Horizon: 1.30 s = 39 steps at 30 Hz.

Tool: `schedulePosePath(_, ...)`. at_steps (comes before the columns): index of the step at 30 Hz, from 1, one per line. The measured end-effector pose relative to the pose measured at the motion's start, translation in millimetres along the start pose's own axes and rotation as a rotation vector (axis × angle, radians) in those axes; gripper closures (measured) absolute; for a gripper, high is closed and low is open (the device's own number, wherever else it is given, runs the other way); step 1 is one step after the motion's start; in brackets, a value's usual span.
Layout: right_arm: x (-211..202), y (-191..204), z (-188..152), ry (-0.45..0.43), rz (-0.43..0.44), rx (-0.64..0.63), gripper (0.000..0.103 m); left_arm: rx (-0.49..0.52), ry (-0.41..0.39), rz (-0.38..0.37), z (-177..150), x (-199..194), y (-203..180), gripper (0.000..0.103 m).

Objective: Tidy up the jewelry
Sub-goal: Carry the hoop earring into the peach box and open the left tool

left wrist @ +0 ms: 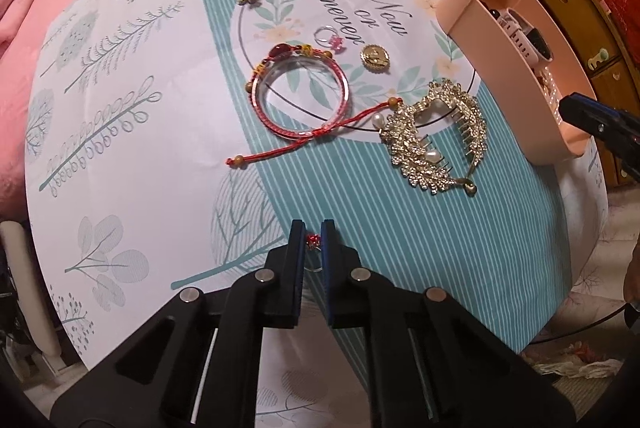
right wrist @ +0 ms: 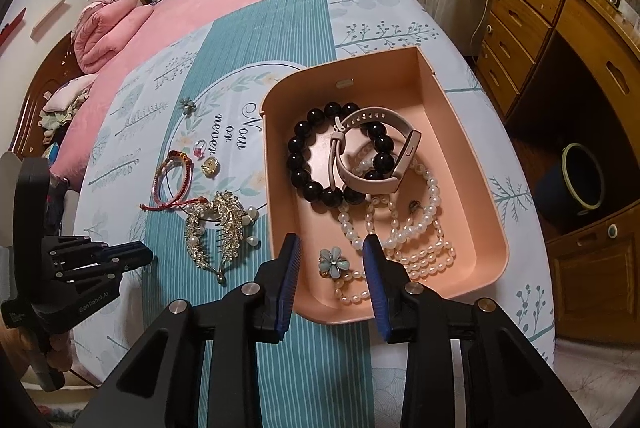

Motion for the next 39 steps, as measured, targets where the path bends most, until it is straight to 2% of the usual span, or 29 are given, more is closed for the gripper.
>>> schedulePosePath(7,-5.3,1.0,0.1,-0.014,0.005,-0.007,0.071,-0.073,-0.013,-0.026,3.2,-17.1,19.8,0.097)
schedulePosePath(14,-10.7,1.2,-1.5,-0.025,0.013,-0.012,0.071,-0.169,-0.049,-0.106,16.4,-45.3,38.5,0.097)
schedulePosePath(18,-14.0,-2.0,-2.0,-0.033,0.020,-0.006,0.071,-0.253,-0.060,-0.191,28.6,-60.5,47.8,0.097)
schedulePosePath(21,-16.8,-5.6,-2.5,-0.038,0.023,0.001,0.071,-0.278,-0.079,-0.221,39.6,-73.9,46.9,0.098)
schedulePosePath(26,-23.3,-11.8,-4.6,-0.051,0.020,0.006,0.071,-0.220,-0.102,-0.245,64.4,-83.4,17.0,0.098)
schedulePosePath(33,-32.2,-24.5,-10.3,-0.062,0.014,0.029,0.071,-0.051,-0.115,-0.292,105.0,-80.5,-65.4,0.097)
schedulePosePath(36,-35.4,-30.0,-14.0,-0.064,0.009,0.037,0.071,0.001,-0.116,-0.290,119.0,-74.2,-93.5,0.097)
schedulePosePath(39,-39.5,-34.9,-15.3,-0.069,0.011,0.047,0.071,0.043,-0.111,-0.255,135.6,-63.9,-115.7,0.097)
Point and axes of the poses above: each gripper's, at about its wrist camera, not at the fingertips, and x roughly the way its jaws point, y to its left, z to its top, the point moved 4 cm from there along x, roughly the way its jaws point, and after that the axes turned 2 degrees about x, right-handed, at the moved point
